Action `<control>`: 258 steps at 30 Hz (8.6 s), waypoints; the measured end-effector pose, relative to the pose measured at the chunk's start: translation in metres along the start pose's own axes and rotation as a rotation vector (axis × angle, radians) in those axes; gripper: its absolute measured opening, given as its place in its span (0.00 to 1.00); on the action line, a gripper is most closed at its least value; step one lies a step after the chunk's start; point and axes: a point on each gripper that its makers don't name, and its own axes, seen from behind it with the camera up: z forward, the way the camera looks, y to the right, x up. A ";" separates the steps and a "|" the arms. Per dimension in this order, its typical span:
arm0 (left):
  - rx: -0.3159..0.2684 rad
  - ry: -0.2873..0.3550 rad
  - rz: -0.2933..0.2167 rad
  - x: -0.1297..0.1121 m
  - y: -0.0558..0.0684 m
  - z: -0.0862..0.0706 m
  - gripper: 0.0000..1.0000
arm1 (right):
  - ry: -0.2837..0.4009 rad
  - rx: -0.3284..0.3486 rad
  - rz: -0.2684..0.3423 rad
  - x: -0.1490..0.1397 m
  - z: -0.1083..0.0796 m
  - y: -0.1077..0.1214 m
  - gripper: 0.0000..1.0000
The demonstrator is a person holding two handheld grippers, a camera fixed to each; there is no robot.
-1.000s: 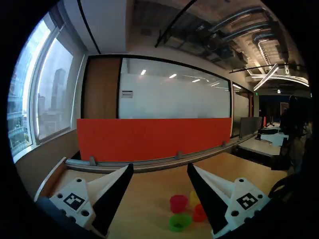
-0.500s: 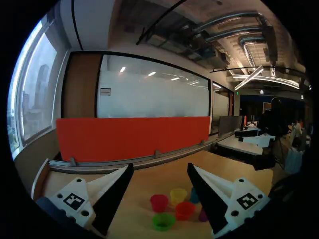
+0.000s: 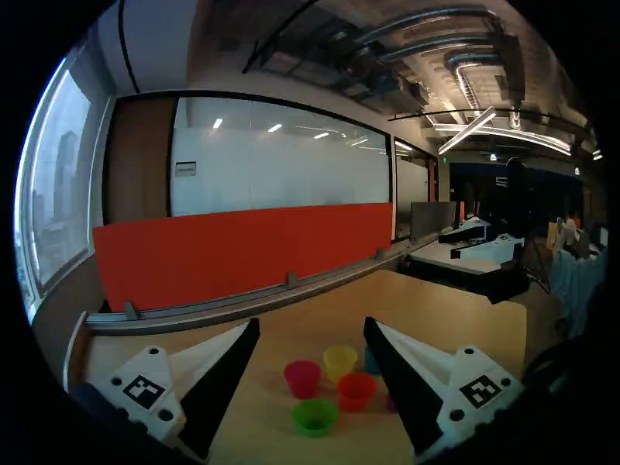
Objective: Pour water
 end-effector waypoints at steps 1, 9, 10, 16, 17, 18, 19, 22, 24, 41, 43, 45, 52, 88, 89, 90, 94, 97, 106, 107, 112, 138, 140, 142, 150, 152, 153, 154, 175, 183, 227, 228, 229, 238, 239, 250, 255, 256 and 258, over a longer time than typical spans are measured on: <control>-0.002 -0.008 0.001 -0.004 -0.001 0.001 1.00 | -0.008 0.003 -0.002 -0.003 0.001 0.001 1.00; -0.026 -0.061 0.001 -0.030 -0.001 0.008 1.00 | -0.066 0.041 -0.006 -0.025 0.008 -0.001 1.00; -0.031 -0.067 -0.001 -0.033 0.000 0.009 1.00 | -0.077 0.045 -0.006 -0.030 0.009 -0.001 1.00; -0.060 -0.108 -0.013 -0.060 0.005 0.013 1.00 | -0.137 0.064 -0.004 -0.057 0.014 -0.002 1.00; -0.064 -0.115 -0.014 -0.064 0.006 0.013 1.00 | -0.147 0.066 -0.004 -0.062 0.015 -0.002 1.00; -0.068 -0.122 -0.016 -0.069 0.007 0.014 1.00 | -0.158 0.068 -0.004 -0.067 0.015 -0.002 1.00; -0.072 -0.131 -0.016 -0.073 0.008 0.014 1.00 | -0.167 0.071 -0.005 -0.071 0.016 -0.002 1.00; -0.082 -0.154 -0.016 -0.086 0.010 0.017 1.00 | -0.192 0.076 -0.010 -0.084 0.017 -0.002 1.00; -0.089 -0.168 -0.012 -0.094 0.011 0.019 1.00 | -0.207 0.079 -0.012 -0.091 0.017 -0.002 1.00; -0.119 -0.289 0.019 -0.166 0.019 0.026 1.00 | -0.307 0.089 -0.010 -0.156 0.029 0.001 1.00; -0.122 -0.304 0.025 -0.174 0.020 0.027 1.00 | -0.315 0.090 -0.013 -0.162 0.031 0.001 1.00; -0.125 -0.318 0.028 -0.181 0.020 0.027 1.00 | -0.323 0.089 -0.016 -0.167 0.033 0.002 1.00; -0.109 -0.364 0.054 -0.202 0.010 0.033 1.00 | -0.341 0.097 -0.018 -0.182 0.046 0.002 1.00; -0.157 -0.518 0.014 -0.270 -0.001 0.081 1.00 | -0.460 0.138 -0.034 -0.252 0.112 -0.008 0.99; -0.158 -0.520 0.015 -0.270 -0.001 0.083 1.00 | -0.462 0.140 -0.033 -0.253 0.114 -0.008 0.99; -0.160 -0.521 0.015 -0.270 -0.001 0.084 1.00 | -0.464 0.141 -0.033 -0.254 0.116 -0.009 1.00; -0.162 -0.526 0.014 -0.273 0.000 0.090 1.00 | -0.467 0.143 -0.030 -0.255 0.124 -0.010 1.00; -0.166 -0.528 0.009 -0.274 0.001 0.094 1.00 | -0.469 0.146 -0.028 -0.256 0.128 -0.011 1.00; -0.175 -0.526 0.007 -0.276 0.003 0.101 1.00 | -0.471 0.148 -0.024 -0.257 0.133 -0.012 1.00; -0.175 -0.526 0.009 -0.276 0.003 0.101 1.00 | -0.471 0.148 -0.024 -0.257 0.134 -0.012 1.00; -0.174 -0.531 0.013 -0.278 0.003 0.102 0.91 | -0.471 0.149 -0.028 -0.257 0.134 -0.011 1.00; -0.164 -0.497 -0.017 -0.266 0.001 0.101 0.83 | -0.472 0.152 -0.023 -0.261 0.135 -0.015 0.89; -0.164 -0.491 -0.018 -0.264 0.002 0.099 0.83 | -0.468 0.153 -0.027 -0.259 0.134 -0.016 0.89; -0.164 -0.483 -0.020 -0.261 0.003 0.098 0.83 | -0.461 0.152 -0.029 -0.256 0.132 -0.016 0.89; -0.151 -0.436 -0.028 -0.239 0.005 0.092 0.83 | -0.422 0.137 -0.029 -0.234 0.125 -0.014 0.89; -0.143 -0.418 -0.026 -0.231 0.005 0.089 0.83 | -0.411 0.130 -0.030 -0.227 0.122 -0.012 0.89; -0.140 -0.409 -0.025 -0.227 0.005 0.088 0.83 | -0.406 0.127 -0.030 -0.224 0.121 -0.012 0.89; -0.137 -0.398 -0.021 -0.223 0.005 0.086 0.83 | -0.400 0.123 -0.027 -0.220 0.119 -0.012 0.89; -0.096 -0.178 -0.022 -0.138 0.016 0.053 0.83 | -0.217 0.098 -0.030 -0.138 0.083 -0.025 0.89; -0.086 -0.115 -0.020 -0.116 0.020 0.046 0.83 | -0.136 0.098 -0.028 -0.114 0.074 -0.035 0.89; -0.162 -0.007 0.007 -0.078 0.076 0.028 0.84 | 0.038 0.094 -0.111 -0.047 0.043 -0.050 0.89; -0.165 -0.006 0.005 -0.078 0.078 0.027 0.84 | 0.040 0.095 -0.119 -0.046 0.043 -0.051 0.89; -0.169 -0.006 0.005 -0.079 0.080 0.028 0.84 | 0.042 0.098 -0.130 -0.044 0.043 -0.052 0.89; -0.188 -0.004 0.005 -0.084 0.093 0.029 0.84 | 0.053 0.123 -0.230 -0.030 0.042 -0.062 0.89; -0.190 -0.005 0.004 -0.085 0.094 0.030 0.84 | 0.053 0.124 -0.239 -0.028 0.042 -0.063 0.89; -0.210 0.003 -0.006 -0.086 0.105 0.031 0.84 | 0.066 0.128 -0.346 -0.014 0.046 -0.069 0.89; -0.217 0.004 -0.002 -0.087 0.109 0.033 0.84 | 0.073 0.120 -0.417 -0.007 0.049 -0.070 0.89; -0.219 0.005 -0.001 -0.087 0.110 0.033 0.84 | 0.075 0.119 -0.429 -0.006 0.050 -0.071 0.89; -0.224 0.005 0.001 -0.087 0.113 0.033 0.84 | 0.079 0.117 -0.457 -0.002 0.051 -0.073 0.89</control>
